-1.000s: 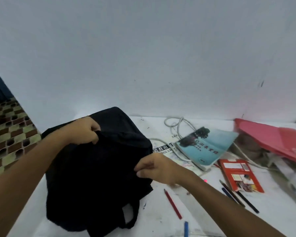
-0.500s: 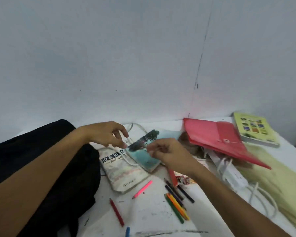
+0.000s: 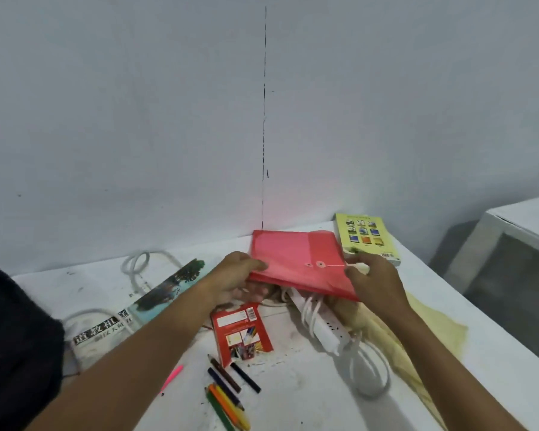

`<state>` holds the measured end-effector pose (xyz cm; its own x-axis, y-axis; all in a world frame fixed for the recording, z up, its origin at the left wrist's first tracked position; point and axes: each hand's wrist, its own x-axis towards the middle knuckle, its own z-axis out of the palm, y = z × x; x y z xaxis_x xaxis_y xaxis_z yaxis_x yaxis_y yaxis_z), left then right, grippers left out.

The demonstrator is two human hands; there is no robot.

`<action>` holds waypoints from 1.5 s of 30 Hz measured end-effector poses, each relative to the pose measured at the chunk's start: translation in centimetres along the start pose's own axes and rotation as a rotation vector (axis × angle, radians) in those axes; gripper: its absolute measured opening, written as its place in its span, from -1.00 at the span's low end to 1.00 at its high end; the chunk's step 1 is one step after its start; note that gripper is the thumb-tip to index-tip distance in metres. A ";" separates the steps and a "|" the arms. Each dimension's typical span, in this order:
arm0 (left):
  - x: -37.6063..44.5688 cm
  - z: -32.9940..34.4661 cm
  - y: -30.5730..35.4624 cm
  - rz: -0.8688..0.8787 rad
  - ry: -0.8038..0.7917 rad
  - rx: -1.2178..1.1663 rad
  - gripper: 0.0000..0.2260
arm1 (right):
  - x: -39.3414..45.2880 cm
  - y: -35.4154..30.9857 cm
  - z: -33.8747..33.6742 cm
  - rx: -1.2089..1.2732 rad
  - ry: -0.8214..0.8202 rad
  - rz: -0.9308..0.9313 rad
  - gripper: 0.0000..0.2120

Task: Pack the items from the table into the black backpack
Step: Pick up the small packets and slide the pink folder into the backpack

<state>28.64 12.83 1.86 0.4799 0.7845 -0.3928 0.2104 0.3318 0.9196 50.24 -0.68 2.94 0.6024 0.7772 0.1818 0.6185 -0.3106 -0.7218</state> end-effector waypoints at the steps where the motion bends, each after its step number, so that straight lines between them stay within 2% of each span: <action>1: 0.1 0.3 0.0 -0.003 0.002 -0.042 -0.70 | 0.4 0.9 0.1 -0.037 -0.052 0.045 -0.77; 4: 0.3 0.8 0.0 -0.014 0.037 -0.147 -0.75 | 1.1 2.4 0.6 0.048 -0.167 0.150 -0.85; 6: 0.4 0.9 -0.1 -0.035 0.044 -0.175 -0.80 | 1.6 3.3 0.9 0.125 -0.169 0.208 -0.87; 9: 0.3 0.8 -0.1 -0.074 -0.007 -0.237 -0.78 | 2.3 4.3 0.8 0.225 -0.171 0.326 -0.94; 14: -1.0 -0.4 0.1 -0.053 -0.248 -0.225 -0.55 | 2.6 5.6 0.3 0.359 -0.291 0.538 -0.78; 16: -1.3 -1.5 -0.2 -0.035 -0.363 -0.208 -0.42 | 2.4 6.0 0.3 0.471 -0.331 0.611 -0.71; 18: -1.5 -2.5 -0.9 -0.020 -0.476 -0.153 -0.30 | 2.3 6.5 0.6 0.615 -0.391 0.662 -0.57; 20: -1.6 -3.2 -1.9 -0.005 -0.581 -0.109 -0.28 | 2.0 6.8 0.8 0.744 -0.477 0.682 -0.39; 23: -2.1 -3.8 -3.4 0.019 -0.637 -0.044 -0.35 | 2.0 6.7 1.0 0.910 -0.534 0.582 -0.35; 26: -2.5 -3.9 -5.0 0.023 -0.592 -0.103 -0.51 | 2.0 6.7 1.0 1.034 -0.488 0.443 -0.35; 29: -2.5 -3.5 -5.3 0.076 -0.363 -0.219 -0.42 | 1.8 5.6 0.9 1.034 -0.467 0.319 -0.31; 32: -2.5 -3.2 -4.7 0.159 -0.204 -0.444 -0.62 | 1.1 3.4 0.9 1.028 -0.486 0.238 -0.31; 34: -2.7 -3.1 -4.4 0.189 -0.125 -0.455 -0.69 | 0.7 2.0 1.1 1.019 -0.492 0.184 -0.35; 37: -3.0 -3.9 -4.8 0.231 -0.012 -0.451 -0.60 | -0.3 -0.3 1.4 1.010 -0.437 0.108 -0.55; 41: -3.8 -5.1 -5.4 0.273 0.012 -0.475 -0.67 | -1.0 -2.9 1.5 1.040 -0.311 0.053 -0.84; 45: -4.9 -6.2 -5.5 0.309 0.044 -0.481 -0.68 | -0.8 -4.3 1.9 1.118 -0.231 0.082 -0.90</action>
<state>19.83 10.40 -1.18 0.4199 0.9003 -0.1144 -0.3503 0.2771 0.8947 46.16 1.10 4.58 0.4419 0.8948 0.0634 -0.2825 0.2059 -0.9369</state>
